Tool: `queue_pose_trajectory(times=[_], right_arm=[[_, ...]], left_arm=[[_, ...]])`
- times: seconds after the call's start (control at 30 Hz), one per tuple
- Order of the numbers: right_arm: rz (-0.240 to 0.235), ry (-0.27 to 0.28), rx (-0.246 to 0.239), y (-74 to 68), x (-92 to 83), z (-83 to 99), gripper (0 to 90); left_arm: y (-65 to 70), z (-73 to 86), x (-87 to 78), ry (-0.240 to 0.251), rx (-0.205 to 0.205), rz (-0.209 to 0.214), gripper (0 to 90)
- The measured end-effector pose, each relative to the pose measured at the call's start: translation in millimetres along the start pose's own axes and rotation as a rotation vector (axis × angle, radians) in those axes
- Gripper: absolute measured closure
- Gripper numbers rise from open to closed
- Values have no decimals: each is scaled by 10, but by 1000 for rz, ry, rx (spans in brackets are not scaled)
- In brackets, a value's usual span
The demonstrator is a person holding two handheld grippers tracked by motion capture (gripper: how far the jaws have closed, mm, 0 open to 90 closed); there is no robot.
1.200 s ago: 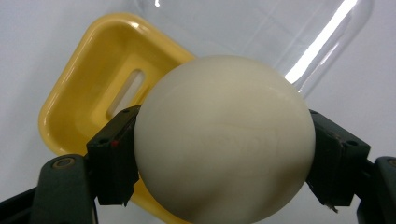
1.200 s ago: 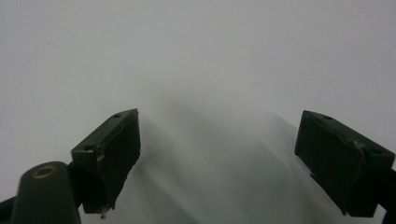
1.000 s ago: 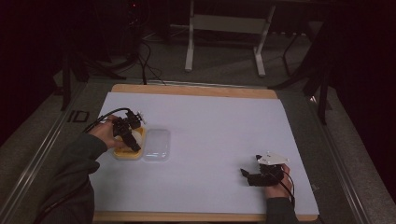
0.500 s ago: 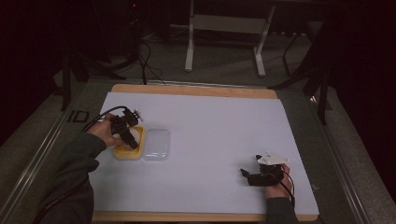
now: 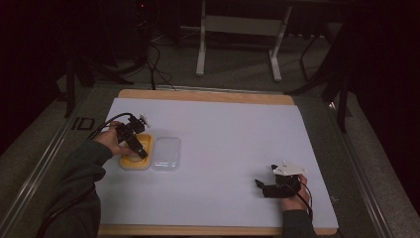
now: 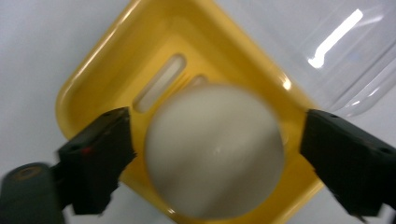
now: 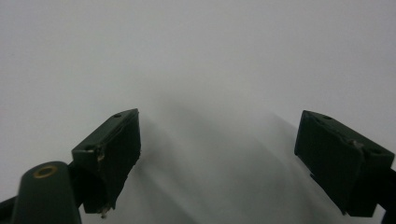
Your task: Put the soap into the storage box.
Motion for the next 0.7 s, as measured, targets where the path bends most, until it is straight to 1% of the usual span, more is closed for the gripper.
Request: queue_pose_trajectory(times=[0.03, 0.07, 0.1, 0.13, 0.27, 0.3, 0.4, 0.43, 0.47, 0.5, 0.53, 0.57, 0.6, 0.7], right_arm=[[0, 0, -1, 0, 3, 0, 144], [0, 0, -1, 0, 3, 0, 144], [1, -1, -3, 0, 1, 0, 144], [1, -1, -3, 0, 2, 0, 144], [2, -2, -4, 0, 2, 1, 144], [1, -2, -4, -1, 2, 1, 144], [1, -2, -4, 0, 3, 1, 144], [2, -2, -3, 0, 2, 1, 144], [2, -2, -3, 0, 2, 1, 144], [1, -2, -3, 0, 2, 1, 144], [1, -2, -3, 0, 2, 1, 144], [1, -2, -4, -1, 2, 1, 144], [2, -2, -4, 0, 2, 1, 144], [1, -2, -4, 0, 3, 1, 144]], left_arm=[[-6, 1, -19, 12, -8, -2, 56], [-6, 1, -19, 12, -8, -2, 39], [-4, 5, -51, 32, 0, 2, 39], [-4, 5, -68, 44, -4, -1, 35], [-12, 14, -135, 58, 13, -24, 30], [-8, 17, -156, 65, 16, -20, 33], [-2, 19, -197, 81, 22, -23, 64], [4, 22, -212, 87, 28, -16, 89], [4, 22, -212, 87, 28, -16, 134], [6, 26, -243, 98, 33, -20, 134], [17, 26, -252, 108, 31, -15, 162], [23, 28, -262, 109, 38, -12, 165], [33, 31, -267, 108, 36, -17, 170], [47, 30, -292, 112, 51, -27, 170]])
Point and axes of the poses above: each handheld gripper's, and its own axes: x roughly forward along the jaws, z roughly out of its underside, y roughly to its right, the point moved 6 cm from there along x, roughly forward along the jaws, and after that the axes turned 5 degrees about -y, right-handed, at the moved point
